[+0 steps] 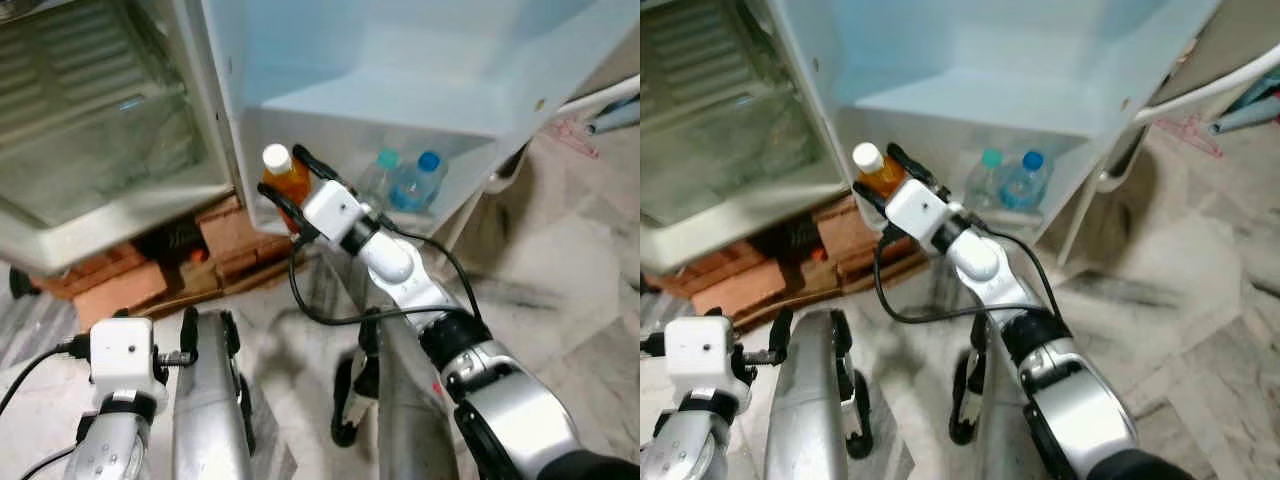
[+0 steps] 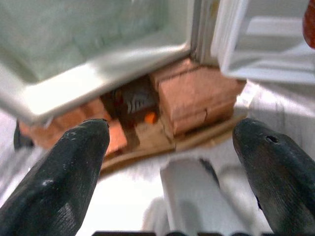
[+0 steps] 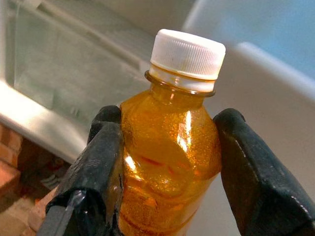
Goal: Restocking fridge
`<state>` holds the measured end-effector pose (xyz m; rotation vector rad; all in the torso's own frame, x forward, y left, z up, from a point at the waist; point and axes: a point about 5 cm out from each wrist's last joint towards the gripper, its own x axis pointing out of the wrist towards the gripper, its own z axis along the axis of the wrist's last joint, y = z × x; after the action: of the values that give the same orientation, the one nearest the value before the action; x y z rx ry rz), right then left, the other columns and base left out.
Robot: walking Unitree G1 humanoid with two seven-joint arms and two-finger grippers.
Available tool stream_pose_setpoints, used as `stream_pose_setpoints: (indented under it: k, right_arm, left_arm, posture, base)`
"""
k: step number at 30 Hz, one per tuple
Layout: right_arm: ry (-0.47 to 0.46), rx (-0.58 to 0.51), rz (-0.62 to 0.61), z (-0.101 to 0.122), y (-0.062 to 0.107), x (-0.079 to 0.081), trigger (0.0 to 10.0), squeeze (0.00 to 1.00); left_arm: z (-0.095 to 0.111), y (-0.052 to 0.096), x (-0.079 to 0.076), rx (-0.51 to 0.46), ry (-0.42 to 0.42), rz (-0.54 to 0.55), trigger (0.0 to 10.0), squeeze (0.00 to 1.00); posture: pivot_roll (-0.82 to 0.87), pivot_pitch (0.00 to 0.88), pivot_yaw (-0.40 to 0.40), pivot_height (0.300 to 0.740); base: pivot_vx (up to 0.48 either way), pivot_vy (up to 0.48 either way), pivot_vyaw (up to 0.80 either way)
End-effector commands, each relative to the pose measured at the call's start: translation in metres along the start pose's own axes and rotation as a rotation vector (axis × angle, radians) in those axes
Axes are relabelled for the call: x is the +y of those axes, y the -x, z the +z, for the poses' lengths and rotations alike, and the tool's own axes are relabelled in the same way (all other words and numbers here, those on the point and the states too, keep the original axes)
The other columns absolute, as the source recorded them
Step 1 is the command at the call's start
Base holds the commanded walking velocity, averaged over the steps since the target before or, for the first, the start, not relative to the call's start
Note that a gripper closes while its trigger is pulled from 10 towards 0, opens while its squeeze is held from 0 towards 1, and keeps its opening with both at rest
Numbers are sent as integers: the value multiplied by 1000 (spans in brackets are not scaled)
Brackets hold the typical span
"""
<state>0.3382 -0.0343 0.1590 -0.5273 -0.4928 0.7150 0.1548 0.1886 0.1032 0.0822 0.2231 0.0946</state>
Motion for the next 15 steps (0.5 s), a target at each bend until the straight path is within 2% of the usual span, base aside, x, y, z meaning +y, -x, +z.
stream_pose_setpoints:
  k: [1, 2, 4, 5, 7, 15]
  right_arm:
    - [66, -7, 10, -1, -1, 4, 10000, 0]
    - [66, -7, 10, -1, -1, 4, 10000, 0]
    - [187, 22, -7, -7, -3, -1, 10000, 0]
    - [212, 19, -15, -7, -4, -3, 10000, 0]
    - [260, -31, -42, 2, -12, -13, 10000, 0]
    - [333, -155, -143, 26, -27, -34, 10000, 0]
  left_arm:
    - [0, 11, 0, 32, 9, -7, 10000, 0]
    - [0, 11, 0, 32, 9, -7, 10000, 0]
    - [6, 20, -2, 40, 13, -26, 10000, 0]
    - [8, 22, -2, 42, 14, -29, 10000, 0]
    - [11, 25, 1, 48, 13, -33, 10000, 0]
    - [14, 29, 4, 68, 6, -37, 10000, 0]
  posture:
    - [292, 452, -59, 566]
    - [292, 452, -59, 566]
    - [317, 467, -52, 566]
    - [324, 475, -48, 566]
    - [334, 492, -39, 566]
    - [335, 503, -34, 566]
  base:
    - [0, 0, 0]
    - [0, 0, 0]
    - [0, 0, 0]
    - [0, 0, 0]
    - [0, 0, 0]
    - [0, 0, 0]
